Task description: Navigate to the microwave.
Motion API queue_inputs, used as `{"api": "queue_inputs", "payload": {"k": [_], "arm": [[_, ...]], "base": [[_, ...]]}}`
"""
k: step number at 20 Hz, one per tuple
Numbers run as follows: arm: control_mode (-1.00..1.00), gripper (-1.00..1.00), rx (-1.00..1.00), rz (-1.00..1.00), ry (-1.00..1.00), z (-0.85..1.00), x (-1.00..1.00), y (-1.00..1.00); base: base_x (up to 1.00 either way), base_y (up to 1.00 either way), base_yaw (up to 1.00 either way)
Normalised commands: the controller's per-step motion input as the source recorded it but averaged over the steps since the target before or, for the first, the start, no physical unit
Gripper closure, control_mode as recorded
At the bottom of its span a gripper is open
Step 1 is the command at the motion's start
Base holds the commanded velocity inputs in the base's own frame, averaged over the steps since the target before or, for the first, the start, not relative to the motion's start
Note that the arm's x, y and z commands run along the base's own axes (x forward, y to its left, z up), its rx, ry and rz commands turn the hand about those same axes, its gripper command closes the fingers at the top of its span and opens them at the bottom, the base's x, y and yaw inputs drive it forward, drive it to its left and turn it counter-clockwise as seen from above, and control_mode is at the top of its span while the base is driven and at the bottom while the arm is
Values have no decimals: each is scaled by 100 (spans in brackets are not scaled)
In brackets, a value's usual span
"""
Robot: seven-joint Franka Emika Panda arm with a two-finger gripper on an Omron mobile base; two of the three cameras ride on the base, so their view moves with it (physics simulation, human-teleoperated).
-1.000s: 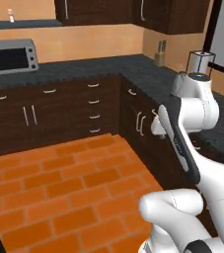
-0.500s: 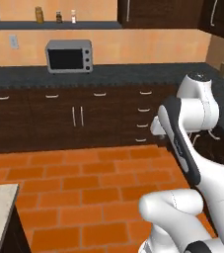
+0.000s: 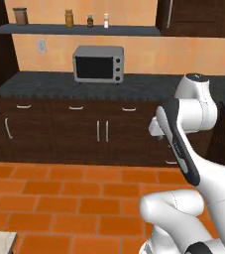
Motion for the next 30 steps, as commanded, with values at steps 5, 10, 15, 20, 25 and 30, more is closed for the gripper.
{"api": "queue_inputs", "payload": {"k": [5,10,15,20,25,30], "arm": [[100,-100,0,0,0,0,0,0],[100,-100,0,0,0,0,0,0],[100,-100,0,0,0,0,0,0],[100,-100,0,0,0,0,0,0],[100,-100,0,0,0,0,0,0],[100,-100,0,0,0,0,0,0]], "base": [[100,38,33],[100,77,39],[100,56,31],[100,29,13],[100,58,1],[94,84,-2]]}}
